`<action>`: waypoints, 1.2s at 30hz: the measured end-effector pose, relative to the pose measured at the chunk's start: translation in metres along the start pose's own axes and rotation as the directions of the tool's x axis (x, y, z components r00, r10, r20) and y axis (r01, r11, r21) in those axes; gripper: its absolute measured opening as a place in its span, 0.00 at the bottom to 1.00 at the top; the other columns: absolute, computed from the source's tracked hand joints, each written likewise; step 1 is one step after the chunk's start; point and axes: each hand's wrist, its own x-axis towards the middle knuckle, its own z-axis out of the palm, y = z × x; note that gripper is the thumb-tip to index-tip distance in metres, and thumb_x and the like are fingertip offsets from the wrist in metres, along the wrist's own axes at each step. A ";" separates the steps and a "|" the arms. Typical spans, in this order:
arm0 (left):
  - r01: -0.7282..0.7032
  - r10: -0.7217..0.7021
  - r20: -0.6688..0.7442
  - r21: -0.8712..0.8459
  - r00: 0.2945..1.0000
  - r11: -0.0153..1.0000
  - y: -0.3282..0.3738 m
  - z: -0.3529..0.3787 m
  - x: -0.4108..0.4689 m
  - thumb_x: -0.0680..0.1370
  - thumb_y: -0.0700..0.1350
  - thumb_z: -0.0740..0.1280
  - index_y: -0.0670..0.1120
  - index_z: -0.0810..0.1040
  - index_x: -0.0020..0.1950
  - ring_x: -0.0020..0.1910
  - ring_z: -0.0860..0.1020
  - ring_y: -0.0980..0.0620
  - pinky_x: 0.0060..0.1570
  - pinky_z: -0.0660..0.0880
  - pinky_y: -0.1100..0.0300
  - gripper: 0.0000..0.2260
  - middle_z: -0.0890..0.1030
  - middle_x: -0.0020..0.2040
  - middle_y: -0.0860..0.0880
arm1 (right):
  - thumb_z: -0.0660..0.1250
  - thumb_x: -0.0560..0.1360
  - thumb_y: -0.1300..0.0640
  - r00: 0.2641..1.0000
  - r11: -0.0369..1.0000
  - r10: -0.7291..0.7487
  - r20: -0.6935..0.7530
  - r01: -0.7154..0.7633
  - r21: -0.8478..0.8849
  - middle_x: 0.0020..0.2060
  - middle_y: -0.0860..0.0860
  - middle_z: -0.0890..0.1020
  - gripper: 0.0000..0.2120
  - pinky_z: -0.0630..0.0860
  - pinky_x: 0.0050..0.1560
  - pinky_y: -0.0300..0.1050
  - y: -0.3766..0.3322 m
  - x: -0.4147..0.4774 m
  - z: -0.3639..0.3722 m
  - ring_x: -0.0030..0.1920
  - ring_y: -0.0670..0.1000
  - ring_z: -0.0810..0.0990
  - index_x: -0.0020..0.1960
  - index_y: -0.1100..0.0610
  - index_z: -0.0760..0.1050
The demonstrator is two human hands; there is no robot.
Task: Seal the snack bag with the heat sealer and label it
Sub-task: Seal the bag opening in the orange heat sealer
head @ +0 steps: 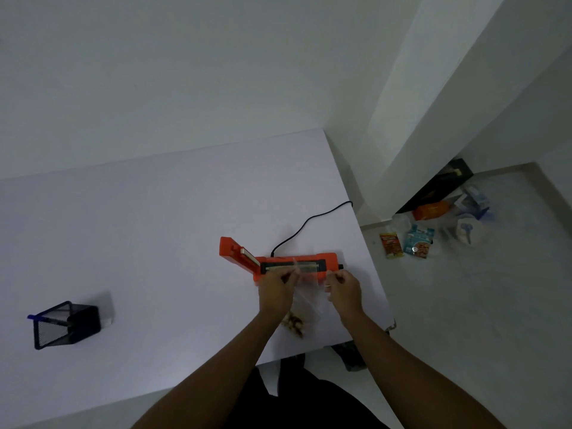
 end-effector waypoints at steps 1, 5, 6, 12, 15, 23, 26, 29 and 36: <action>-0.043 0.043 0.025 0.002 0.999 0.999 0.004 0.002 -0.001 0.78 0.45 0.68 0.49 0.84 0.49 0.33 0.79 0.60 0.37 0.76 0.70 0.05 0.84 0.38 0.54 | 0.66 0.78 0.54 1.000 1.000 0.004 0.006 -0.004 0.025 0.37 0.56 0.84 0.11 0.81 0.41 0.54 -0.001 -0.002 -0.001 0.40 0.58 0.83 0.43 0.61 0.77; -0.162 0.165 0.102 -0.034 0.981 0.986 0.014 -0.001 -0.005 0.79 0.43 0.66 0.49 0.83 0.51 0.43 0.80 0.65 0.46 0.74 0.74 0.06 0.83 0.44 0.58 | 0.63 0.80 0.55 0.998 0.988 0.040 0.040 -0.046 0.146 0.41 0.58 0.85 0.10 0.79 0.37 0.47 -0.008 -0.013 -0.006 0.42 0.58 0.84 0.45 0.59 0.80; -0.169 0.174 0.119 -0.050 0.978 0.984 0.016 -0.004 -0.006 0.79 0.42 0.66 0.49 0.83 0.49 0.42 0.80 0.63 0.45 0.74 0.72 0.06 0.83 0.43 0.57 | 0.62 0.81 0.55 0.996 0.981 0.056 0.063 -0.066 0.180 0.41 0.59 0.85 0.11 0.79 0.38 0.47 -0.009 -0.016 -0.006 0.42 0.58 0.84 0.46 0.59 0.80; -0.166 0.177 0.120 -0.091 0.977 0.982 0.002 -0.037 -0.012 0.81 0.42 0.62 0.44 0.78 0.45 0.41 0.79 0.52 0.42 0.76 0.64 0.08 0.81 0.40 0.47 | 0.61 0.81 0.48 0.982 0.895 0.058 0.179 -0.131 0.425 0.39 0.60 0.85 0.20 0.79 0.35 0.43 -0.026 -0.041 -0.004 0.37 0.54 0.84 0.48 0.64 0.81; -0.111 0.118 0.066 -0.096 0.991 0.989 -0.011 -0.059 -0.019 0.82 0.42 0.62 0.44 0.78 0.44 0.42 0.80 0.54 0.42 0.75 0.69 0.09 0.82 0.41 0.50 | 0.63 0.80 0.52 0.973 0.877 -0.048 0.225 -0.067 0.476 0.37 0.60 0.84 0.16 0.79 0.36 0.43 -0.040 -0.061 0.005 0.36 0.54 0.83 0.47 0.63 0.81; 0.006 -0.009 -0.028 -0.132 1.000 0.991 -0.050 -0.127 -0.048 0.81 0.40 0.63 0.43 0.79 0.45 0.39 0.82 0.54 0.41 0.77 0.66 0.07 0.83 0.40 0.49 | 0.68 0.76 0.64 0.858 0.937 -0.239 0.454 0.082 0.339 0.39 0.61 0.84 0.06 0.77 0.39 0.47 -0.055 -0.094 0.057 0.39 0.58 0.82 0.43 0.61 0.83; 0.035 -0.048 -0.079 -0.162 0.996 0.986 -0.064 -0.156 -0.059 0.80 0.41 0.64 0.43 0.80 0.45 0.37 0.82 0.54 0.39 0.77 0.65 0.07 0.84 0.39 0.47 | 0.68 0.77 0.62 0.823 0.944 -0.247 0.512 0.084 0.321 0.38 0.61 0.85 0.06 0.78 0.37 0.46 -0.062 -0.109 0.083 0.38 0.57 0.83 0.45 0.62 0.83; 0.062 -0.085 -0.115 -0.190 0.990 0.980 -0.082 -0.187 -0.066 0.80 0.41 0.65 0.43 0.80 0.45 0.36 0.81 0.53 0.39 0.77 0.66 0.07 0.84 0.39 0.46 | 0.68 0.77 0.62 0.816 0.951 -0.234 0.528 0.079 0.300 0.36 0.62 0.84 0.08 0.76 0.35 0.47 -0.069 -0.122 0.113 0.36 0.59 0.82 0.43 0.65 0.82; 0.104 -0.128 -0.089 -0.233 0.988 0.967 -0.123 -0.266 -0.071 0.80 0.42 0.65 0.43 0.80 0.44 0.36 0.82 0.52 0.38 0.78 0.64 0.07 0.84 0.39 0.46 | 0.67 0.79 0.57 0.840 0.964 -0.199 0.504 0.074 0.256 0.35 0.66 0.83 0.14 0.74 0.34 0.48 -0.082 -0.148 0.192 0.34 0.60 0.81 0.40 0.65 0.81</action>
